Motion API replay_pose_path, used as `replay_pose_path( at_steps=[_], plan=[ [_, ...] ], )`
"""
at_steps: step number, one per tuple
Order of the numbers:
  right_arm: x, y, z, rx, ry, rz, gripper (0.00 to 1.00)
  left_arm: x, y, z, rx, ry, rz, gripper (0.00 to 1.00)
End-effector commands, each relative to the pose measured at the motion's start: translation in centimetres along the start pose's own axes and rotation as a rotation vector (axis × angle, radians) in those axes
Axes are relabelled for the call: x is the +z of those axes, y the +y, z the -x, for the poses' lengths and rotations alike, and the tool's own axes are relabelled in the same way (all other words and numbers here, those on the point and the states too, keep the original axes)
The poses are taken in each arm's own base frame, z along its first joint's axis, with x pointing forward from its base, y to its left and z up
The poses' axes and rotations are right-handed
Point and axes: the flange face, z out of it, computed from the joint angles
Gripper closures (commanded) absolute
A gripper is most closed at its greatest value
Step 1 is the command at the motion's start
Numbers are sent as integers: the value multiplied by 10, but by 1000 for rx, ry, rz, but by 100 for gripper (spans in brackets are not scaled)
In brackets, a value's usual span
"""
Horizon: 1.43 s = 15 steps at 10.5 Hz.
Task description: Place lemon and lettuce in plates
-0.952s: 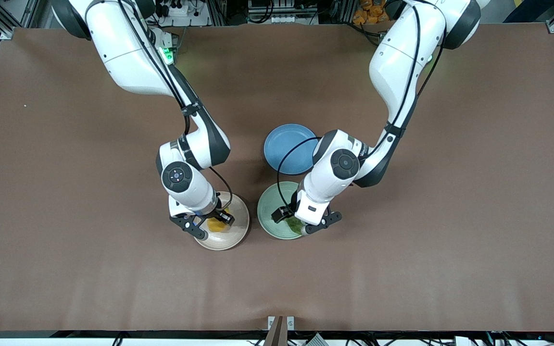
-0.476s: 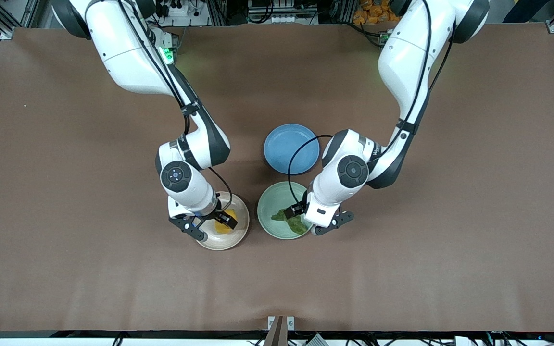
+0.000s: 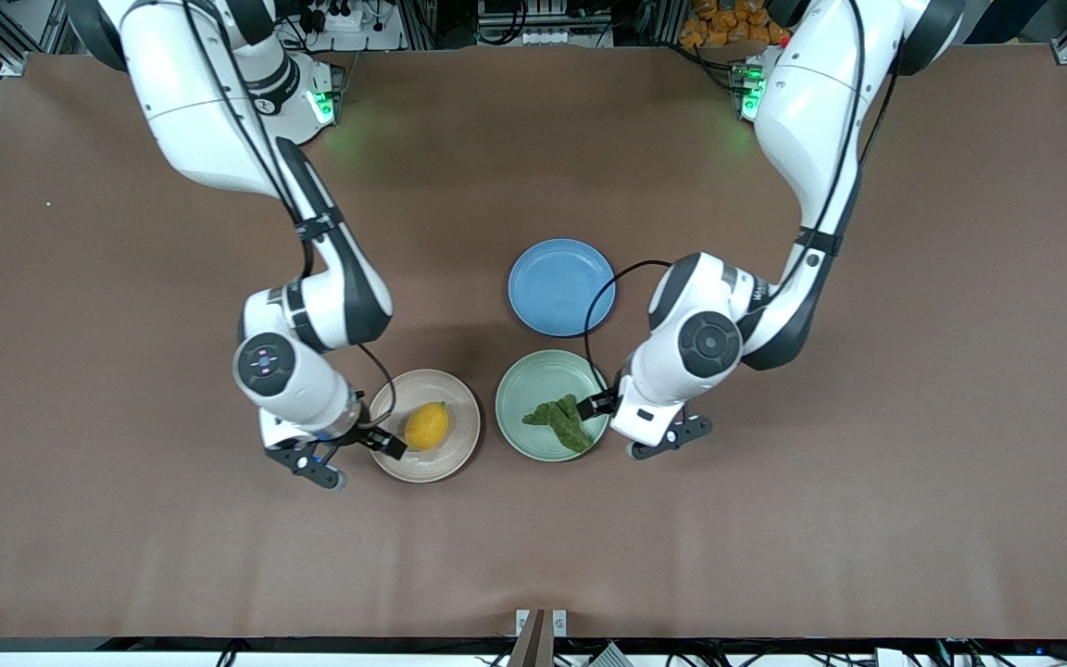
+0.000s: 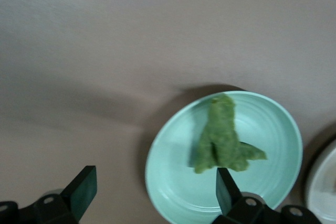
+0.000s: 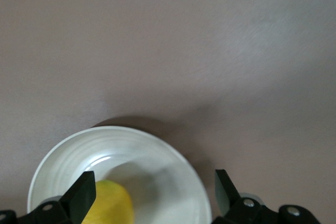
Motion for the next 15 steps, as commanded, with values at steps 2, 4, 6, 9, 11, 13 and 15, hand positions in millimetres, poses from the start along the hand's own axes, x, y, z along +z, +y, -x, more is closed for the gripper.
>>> replay_pose_path(
  at_steps=[2, 4, 6, 9, 11, 13, 15],
  plan=[
    [-51, 32, -26, -117, -36, 4, 0, -7, -43, -18, 62, -32, -110, 0],
    [-85, 38, -30, -117, -33, -3, 0, -9, -58, -20, 82, -35, -132, 0],
    [-124, 43, -35, -111, -16, -23, 0, -11, -90, -30, 113, -39, -175, 0],
    [-180, 51, -32, -165, -3, -33, 0, -26, -144, -47, 159, -43, -205, 0],
    [-221, 74, -36, -205, -11, -23, 0, -28, -172, -52, 168, -41, -204, 0],
    [-251, 103, -43, -185, -21, 10, 0, -33, -203, -57, 189, -18, -185, 0],
    [-267, 125, -45, -210, -26, 75, 0, -32, -225, -60, 193, -16, -183, 0]
  ],
)
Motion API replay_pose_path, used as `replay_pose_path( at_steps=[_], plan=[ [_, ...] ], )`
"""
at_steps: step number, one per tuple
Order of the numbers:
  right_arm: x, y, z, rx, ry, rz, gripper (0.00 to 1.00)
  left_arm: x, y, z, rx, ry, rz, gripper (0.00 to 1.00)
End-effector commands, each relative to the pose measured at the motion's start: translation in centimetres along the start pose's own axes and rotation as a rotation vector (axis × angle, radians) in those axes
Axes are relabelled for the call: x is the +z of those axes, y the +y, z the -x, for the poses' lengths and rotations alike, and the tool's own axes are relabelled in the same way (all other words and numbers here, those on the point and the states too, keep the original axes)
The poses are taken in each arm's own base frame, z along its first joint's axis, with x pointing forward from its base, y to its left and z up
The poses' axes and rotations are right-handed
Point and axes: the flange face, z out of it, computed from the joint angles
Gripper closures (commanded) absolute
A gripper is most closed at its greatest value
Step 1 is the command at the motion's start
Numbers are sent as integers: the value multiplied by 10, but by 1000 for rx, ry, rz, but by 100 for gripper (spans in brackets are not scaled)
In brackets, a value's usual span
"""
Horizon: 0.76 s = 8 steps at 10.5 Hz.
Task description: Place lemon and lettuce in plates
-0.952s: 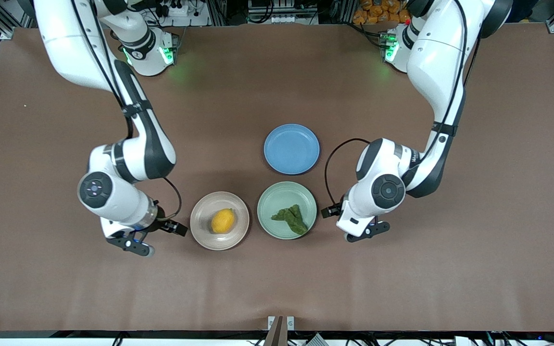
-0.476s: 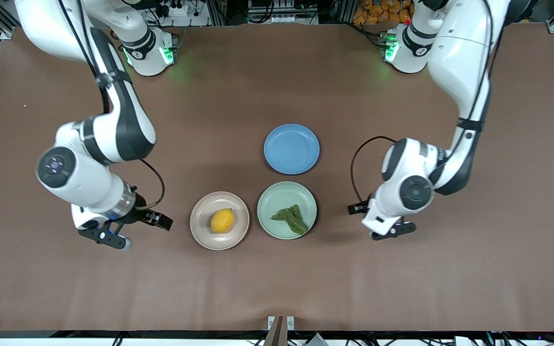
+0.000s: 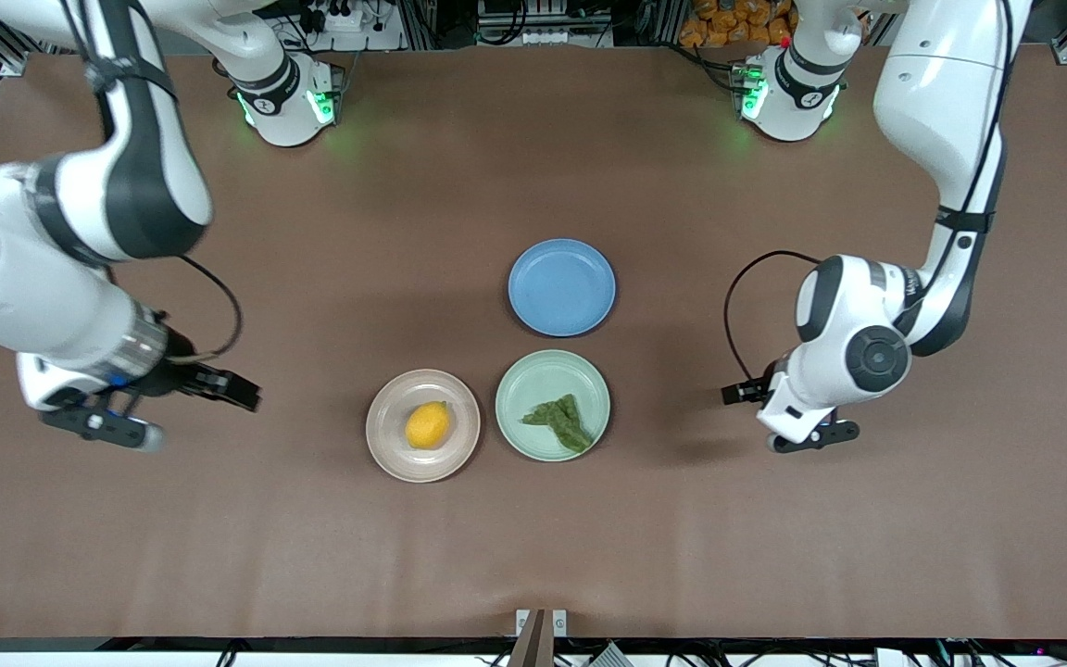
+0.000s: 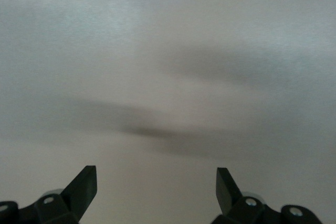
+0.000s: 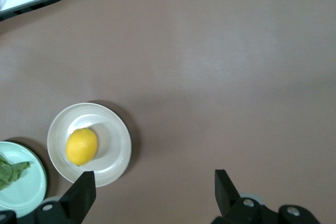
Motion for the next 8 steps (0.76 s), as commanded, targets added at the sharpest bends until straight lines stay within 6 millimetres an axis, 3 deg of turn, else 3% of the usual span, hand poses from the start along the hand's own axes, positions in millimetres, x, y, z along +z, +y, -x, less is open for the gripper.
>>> replay_pose_path(
  at_steps=[1, 4, 8],
  plan=[
    [-16, 38, 4, -45, -31, 95, 0, 2, -34, 15, 19, 14, -11, 0],
    [5, 83, 1, -109, -123, 131, 0, 11, -57, 18, 11, 16, -9, 0],
    [50, 95, 9, -130, -108, 182, 0, 19, -76, 29, 26, 22, -5, 0]
  ],
)
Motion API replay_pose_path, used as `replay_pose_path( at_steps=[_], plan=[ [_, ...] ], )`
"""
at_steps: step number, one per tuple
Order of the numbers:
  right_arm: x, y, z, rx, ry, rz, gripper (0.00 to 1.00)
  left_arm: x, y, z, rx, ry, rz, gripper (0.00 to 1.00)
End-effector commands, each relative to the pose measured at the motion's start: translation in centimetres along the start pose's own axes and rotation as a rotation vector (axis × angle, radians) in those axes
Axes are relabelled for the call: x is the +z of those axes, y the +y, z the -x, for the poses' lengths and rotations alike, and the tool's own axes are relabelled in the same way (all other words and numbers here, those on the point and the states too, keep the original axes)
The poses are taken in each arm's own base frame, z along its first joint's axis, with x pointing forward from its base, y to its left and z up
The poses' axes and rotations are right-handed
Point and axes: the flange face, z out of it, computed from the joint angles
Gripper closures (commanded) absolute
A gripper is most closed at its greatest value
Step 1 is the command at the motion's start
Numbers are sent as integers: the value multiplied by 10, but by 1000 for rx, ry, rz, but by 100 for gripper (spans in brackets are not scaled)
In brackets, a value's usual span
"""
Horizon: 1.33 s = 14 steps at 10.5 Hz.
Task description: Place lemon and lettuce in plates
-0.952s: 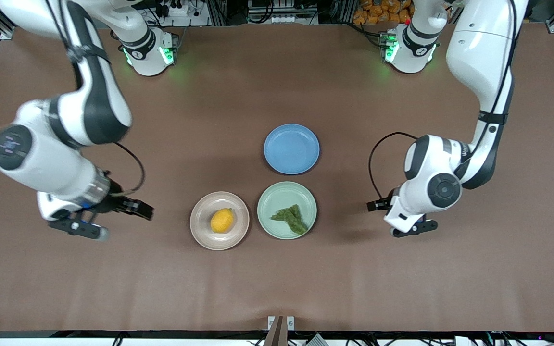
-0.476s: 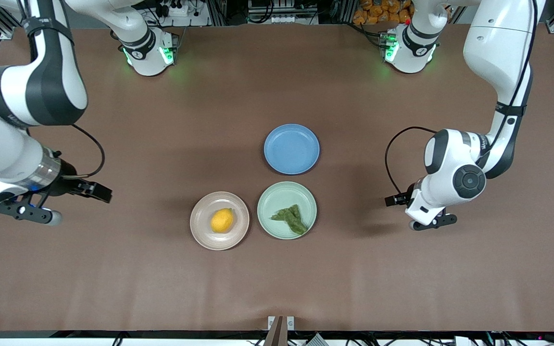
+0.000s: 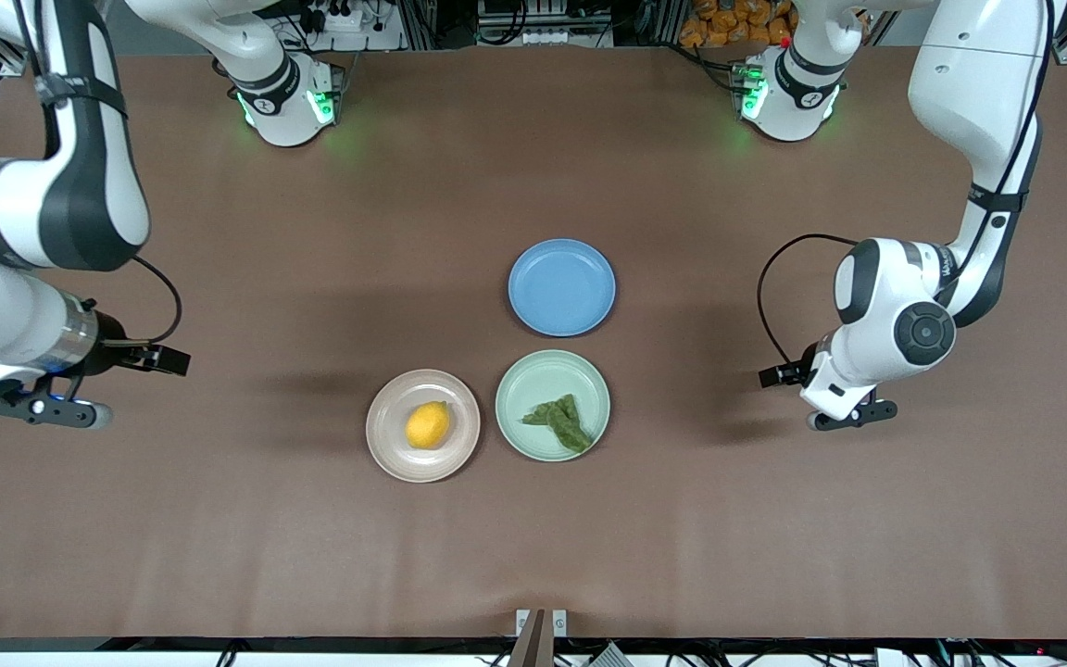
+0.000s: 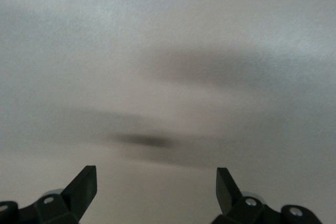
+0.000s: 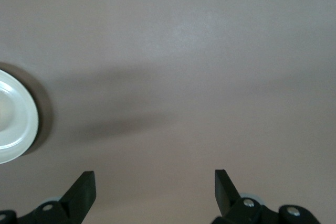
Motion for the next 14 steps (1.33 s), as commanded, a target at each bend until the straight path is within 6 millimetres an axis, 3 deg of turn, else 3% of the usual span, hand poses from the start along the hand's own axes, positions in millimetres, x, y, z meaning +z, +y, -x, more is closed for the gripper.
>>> replay_pose_path(
  at_steps=[1, 3, 5, 8, 10, 12, 14],
  plan=[
    [38, 3, 14, -22, 40, 4, 0, -3, -10, 13, 21, 8, -10, 0],
    [75, 8, 28, -21, 82, -14, 0, 0, -10, 14, 24, 5, -11, 0],
    [100, 10, 38, -21, 98, -21, 0, 2, -12, 15, 24, 1, -12, 0],
    [111, 16, 42, -15, 93, -20, 0, -7, -33, 8, 65, 5, -7, 0],
    [112, 19, 42, -9, 89, -21, 0, -27, -60, 7, 80, -7, -6, 0],
    [111, 29, 40, -32, 91, -20, 0, -44, -65, 13, 64, -9, -8, 0],
    [111, 45, 37, -50, 90, -24, 0, -58, -56, 19, 28, -11, -5, 0]
  ],
)
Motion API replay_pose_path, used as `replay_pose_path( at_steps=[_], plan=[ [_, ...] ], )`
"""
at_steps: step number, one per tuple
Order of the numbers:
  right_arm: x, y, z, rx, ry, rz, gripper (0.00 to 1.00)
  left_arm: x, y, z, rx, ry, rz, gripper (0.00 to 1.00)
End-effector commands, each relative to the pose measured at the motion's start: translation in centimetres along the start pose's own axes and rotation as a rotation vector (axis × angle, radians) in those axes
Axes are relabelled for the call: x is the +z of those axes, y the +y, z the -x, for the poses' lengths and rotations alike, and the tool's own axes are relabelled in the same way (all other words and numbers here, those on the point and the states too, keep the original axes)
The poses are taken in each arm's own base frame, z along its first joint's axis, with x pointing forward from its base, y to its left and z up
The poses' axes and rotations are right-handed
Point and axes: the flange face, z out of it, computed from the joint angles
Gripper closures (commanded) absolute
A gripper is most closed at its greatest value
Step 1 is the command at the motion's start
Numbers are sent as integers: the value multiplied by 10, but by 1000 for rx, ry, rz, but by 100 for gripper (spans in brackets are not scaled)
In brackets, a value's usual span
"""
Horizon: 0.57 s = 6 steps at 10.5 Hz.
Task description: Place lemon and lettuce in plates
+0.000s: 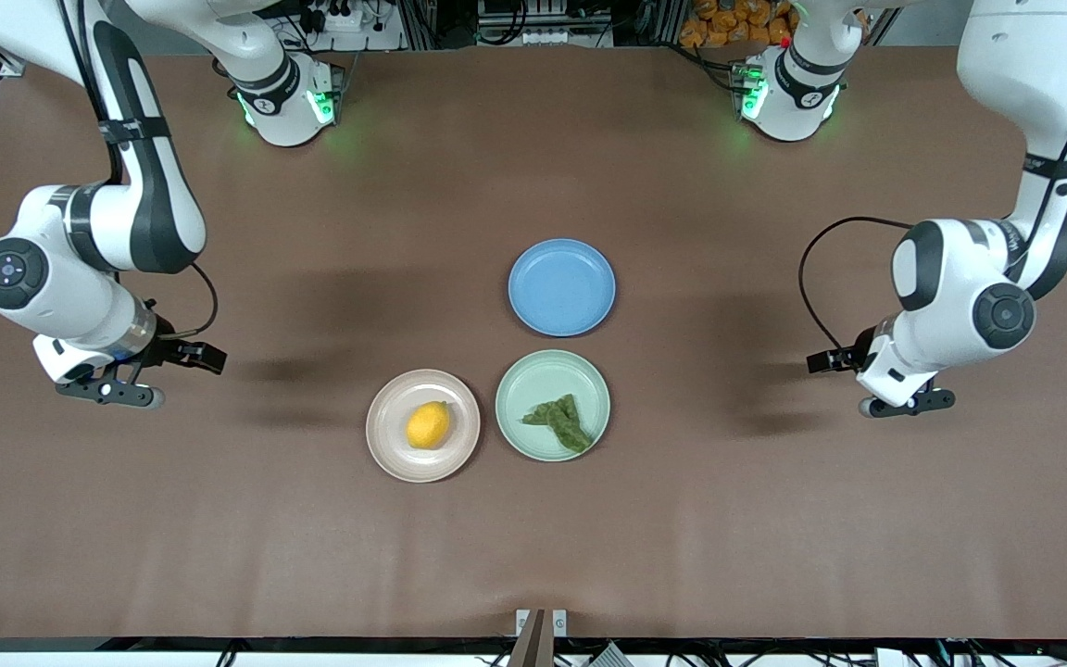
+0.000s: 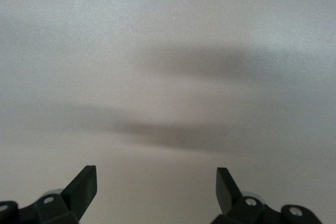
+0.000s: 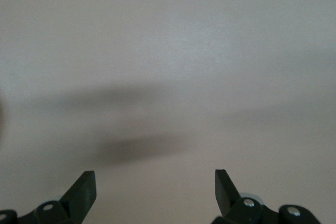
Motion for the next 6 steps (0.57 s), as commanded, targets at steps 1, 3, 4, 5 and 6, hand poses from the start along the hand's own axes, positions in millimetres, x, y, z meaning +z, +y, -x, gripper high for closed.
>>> replay_pose_path(
  at_steps=[1, 3, 4, 5, 6],
  plan=[
    [-9, 17, 7, -31, 11, -10, 0, -30, 15, 20, -20, -3, -11, 0],
    [-23, 12, 9, -26, 13, -18, 0, -52, 18, 30, -2, -29, -19, 0],
    [-33, 14, 10, -22, 3, -21, 0, -67, 22, 37, 9, -33, -23, 0],
    [-45, 19, 9, -16, -6, -24, 0, -77, 29, 44, 25, -41, -25, 0],
    [-55, 25, 7, -4, -17, -30, 0, -91, 31, 50, 33, -34, -26, 0]
  ],
)
